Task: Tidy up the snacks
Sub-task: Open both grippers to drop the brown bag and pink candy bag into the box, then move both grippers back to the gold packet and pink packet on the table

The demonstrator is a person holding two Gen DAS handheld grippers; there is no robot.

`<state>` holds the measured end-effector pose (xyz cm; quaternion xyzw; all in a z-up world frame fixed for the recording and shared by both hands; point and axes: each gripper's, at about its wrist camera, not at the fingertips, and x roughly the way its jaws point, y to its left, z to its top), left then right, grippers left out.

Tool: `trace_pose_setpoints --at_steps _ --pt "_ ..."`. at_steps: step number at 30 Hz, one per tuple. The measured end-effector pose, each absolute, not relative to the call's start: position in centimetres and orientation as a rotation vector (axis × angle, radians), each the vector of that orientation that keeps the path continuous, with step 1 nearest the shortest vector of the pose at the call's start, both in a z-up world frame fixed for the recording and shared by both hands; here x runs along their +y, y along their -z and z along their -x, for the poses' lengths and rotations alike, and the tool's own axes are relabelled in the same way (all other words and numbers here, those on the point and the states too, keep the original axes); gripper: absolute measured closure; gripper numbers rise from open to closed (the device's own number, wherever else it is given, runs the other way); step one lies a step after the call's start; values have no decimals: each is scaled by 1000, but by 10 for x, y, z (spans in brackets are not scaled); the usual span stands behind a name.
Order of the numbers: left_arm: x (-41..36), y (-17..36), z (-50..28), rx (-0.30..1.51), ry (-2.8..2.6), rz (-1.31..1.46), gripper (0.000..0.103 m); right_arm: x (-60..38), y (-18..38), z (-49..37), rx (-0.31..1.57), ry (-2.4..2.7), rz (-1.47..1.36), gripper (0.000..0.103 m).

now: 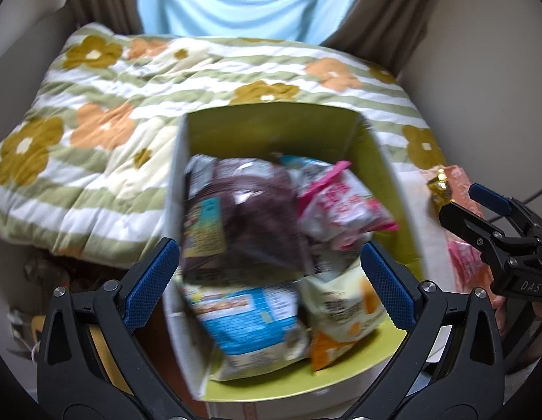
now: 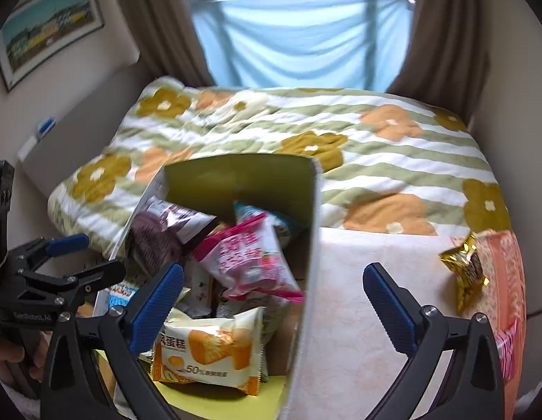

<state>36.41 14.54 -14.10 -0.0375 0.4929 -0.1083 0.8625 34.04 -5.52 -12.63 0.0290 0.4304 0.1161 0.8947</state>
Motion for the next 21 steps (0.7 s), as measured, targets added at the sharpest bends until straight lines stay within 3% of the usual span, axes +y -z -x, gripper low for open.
trace_pose_setpoints --at_steps 7,21 --pt "68 128 -370 1025 350 13 0 -120 112 -313 817 -85 -120 1" --pt "-131 151 -368 1098 550 -40 0 -299 135 -235 903 263 -299 1"
